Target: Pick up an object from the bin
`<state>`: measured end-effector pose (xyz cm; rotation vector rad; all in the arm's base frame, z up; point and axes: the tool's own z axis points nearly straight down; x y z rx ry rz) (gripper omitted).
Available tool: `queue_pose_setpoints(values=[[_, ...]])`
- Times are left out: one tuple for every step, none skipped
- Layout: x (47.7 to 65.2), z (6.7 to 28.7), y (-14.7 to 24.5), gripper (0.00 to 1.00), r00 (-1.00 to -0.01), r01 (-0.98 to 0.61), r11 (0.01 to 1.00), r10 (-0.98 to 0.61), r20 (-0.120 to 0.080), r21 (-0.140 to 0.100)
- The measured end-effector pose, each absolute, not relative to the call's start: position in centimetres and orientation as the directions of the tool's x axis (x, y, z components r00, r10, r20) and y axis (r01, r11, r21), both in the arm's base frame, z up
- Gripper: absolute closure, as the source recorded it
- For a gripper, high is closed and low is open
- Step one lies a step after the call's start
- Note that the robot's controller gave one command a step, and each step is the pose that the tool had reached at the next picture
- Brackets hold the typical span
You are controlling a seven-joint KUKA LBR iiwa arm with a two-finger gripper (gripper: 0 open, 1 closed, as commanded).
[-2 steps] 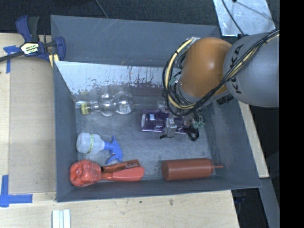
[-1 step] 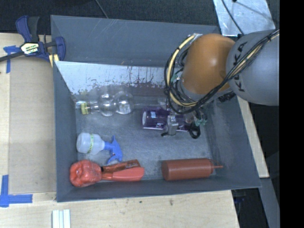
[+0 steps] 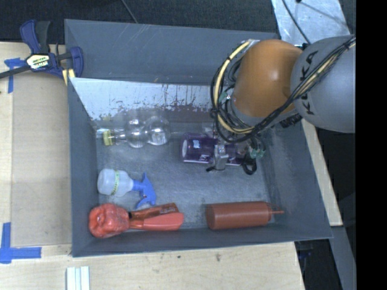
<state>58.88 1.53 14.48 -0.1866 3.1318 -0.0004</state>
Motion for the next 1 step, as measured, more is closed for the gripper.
queue_pose_setpoints(values=[[58.87,15.37,1.53,1.0,-0.993,-0.118,0.993,-0.118,-0.003,0.0]])
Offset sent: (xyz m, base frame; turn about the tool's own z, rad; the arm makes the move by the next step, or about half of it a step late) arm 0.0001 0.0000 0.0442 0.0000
